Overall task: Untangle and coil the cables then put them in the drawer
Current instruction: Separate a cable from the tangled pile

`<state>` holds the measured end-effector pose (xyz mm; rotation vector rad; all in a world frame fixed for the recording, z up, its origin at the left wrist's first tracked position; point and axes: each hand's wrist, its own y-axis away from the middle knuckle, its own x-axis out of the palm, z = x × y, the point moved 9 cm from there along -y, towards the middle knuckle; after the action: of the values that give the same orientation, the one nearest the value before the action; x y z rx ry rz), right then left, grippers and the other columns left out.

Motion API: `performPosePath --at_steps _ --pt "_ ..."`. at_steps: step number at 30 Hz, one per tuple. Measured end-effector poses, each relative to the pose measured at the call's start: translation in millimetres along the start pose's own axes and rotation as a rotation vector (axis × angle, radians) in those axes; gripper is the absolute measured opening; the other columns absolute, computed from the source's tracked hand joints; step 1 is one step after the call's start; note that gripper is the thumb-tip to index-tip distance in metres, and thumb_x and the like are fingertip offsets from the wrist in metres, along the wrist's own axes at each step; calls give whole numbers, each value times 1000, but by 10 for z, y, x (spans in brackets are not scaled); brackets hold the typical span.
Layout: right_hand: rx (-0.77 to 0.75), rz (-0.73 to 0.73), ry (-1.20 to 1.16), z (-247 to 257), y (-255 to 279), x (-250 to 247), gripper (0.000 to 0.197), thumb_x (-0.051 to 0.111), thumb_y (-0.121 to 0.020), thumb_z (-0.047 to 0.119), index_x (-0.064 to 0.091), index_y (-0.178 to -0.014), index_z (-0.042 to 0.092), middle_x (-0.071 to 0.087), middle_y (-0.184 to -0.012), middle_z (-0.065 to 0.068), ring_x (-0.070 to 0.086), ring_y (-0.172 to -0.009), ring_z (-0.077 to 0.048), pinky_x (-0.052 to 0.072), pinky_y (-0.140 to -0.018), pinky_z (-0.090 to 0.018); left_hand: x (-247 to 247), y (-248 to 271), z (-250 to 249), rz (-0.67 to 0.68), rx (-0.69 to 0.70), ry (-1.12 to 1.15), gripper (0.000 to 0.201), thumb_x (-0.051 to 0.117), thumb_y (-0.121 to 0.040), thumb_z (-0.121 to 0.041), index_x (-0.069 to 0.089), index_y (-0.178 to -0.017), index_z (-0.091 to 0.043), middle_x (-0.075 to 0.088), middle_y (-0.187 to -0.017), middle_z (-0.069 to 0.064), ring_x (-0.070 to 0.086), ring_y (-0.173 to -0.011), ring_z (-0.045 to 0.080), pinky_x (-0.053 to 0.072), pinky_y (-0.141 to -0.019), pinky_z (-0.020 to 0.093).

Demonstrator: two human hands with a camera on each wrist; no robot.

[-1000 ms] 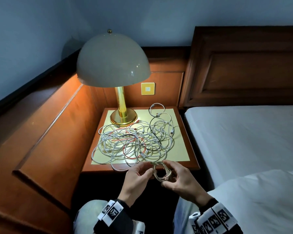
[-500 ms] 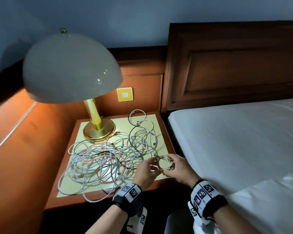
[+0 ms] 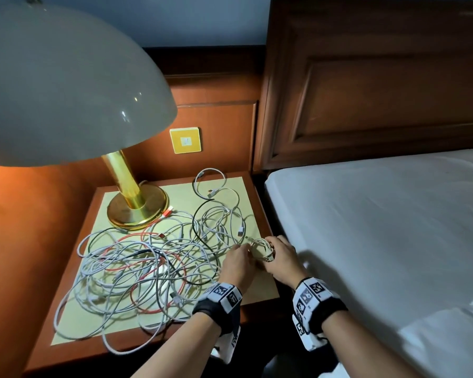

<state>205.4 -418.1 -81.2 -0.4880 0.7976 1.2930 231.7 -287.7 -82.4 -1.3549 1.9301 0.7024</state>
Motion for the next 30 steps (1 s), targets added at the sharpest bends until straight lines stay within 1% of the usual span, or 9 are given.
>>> performPosePath --at_steps 8,13,16,19,20,23,26,28,30 --pt "-1 9 38 -4 -33 73 54 74 -87 33 55 -135 17 47 -132 -2 48 -122 -25 38 -100 -28 -16 -8 12 -22 -16 0 20 50 -95 -12 65 -107 -6 59 -108 15 60 -99 35 49 -85 43" --pt "7 0 45 -6 8 69 57 72 -87 30 51 -139 17 45 -135 -4 47 -124 -27 39 -102 -31 -61 98 7 -15 19 50 24 55 -94 -14 68 -113 -8 62 -107 13 58 -103 31 40 -85 30" --pt "32 28 35 -3 61 53 65 72 -84 25 46 -143 16 42 -139 -6 41 -131 -29 37 -108 -34 -146 253 30 -13 65 83 34 62 -93 -18 65 -126 -10 63 -113 9 61 -104 25 46 -89 27" --pt "-3 -13 7 90 200 -3 62 69 -84 22 47 -142 18 42 -141 -4 39 -129 -25 38 -109 -36 -320 476 146 -40 82 92 35 64 -93 -18 64 -127 -13 64 -113 3 64 -99 20 52 -92 35" --pt "-22 -31 10 128 254 -14 61 68 -85 22 47 -143 18 41 -142 -2 40 -129 -23 39 -108 -36 -383 553 201 -54 81 97 35 64 -93 -19 64 -128 -14 64 -113 2 64 -100 19 52 -92 34" --pt "-82 -45 -15 291 437 5 58 66 -89 23 48 -144 15 42 -142 -2 44 -131 -21 35 -110 -31 -588 823 353 -88 74 116 36 64 -94 -21 63 -130 -14 63 -119 0 62 -106 14 49 -94 25" --pt "-138 -1 -33 497 628 127 56 66 -90 23 49 -142 12 44 -142 -3 42 -134 -20 30 -111 -27 -808 1086 494 -128 61 118 38 63 -95 -23 61 -132 -17 62 -122 -2 59 -109 10 43 -94 17" --pt "-175 23 -35 644 757 232 57 66 -91 25 48 -143 12 45 -141 -2 43 -134 -18 31 -111 -27 -940 1236 597 -152 42 121 40 64 -95 -24 60 -134 -17 61 -124 -2 58 -112 10 38 -94 13" --pt "-214 38 -37 778 873 342 56 67 -91 27 50 -141 12 47 -140 -1 45 -133 -18 35 -109 -29 -1040 1364 687 -162 25 110 42 64 -95 -25 58 -136 -16 60 -125 -2 57 -116 11 37 -97 14"
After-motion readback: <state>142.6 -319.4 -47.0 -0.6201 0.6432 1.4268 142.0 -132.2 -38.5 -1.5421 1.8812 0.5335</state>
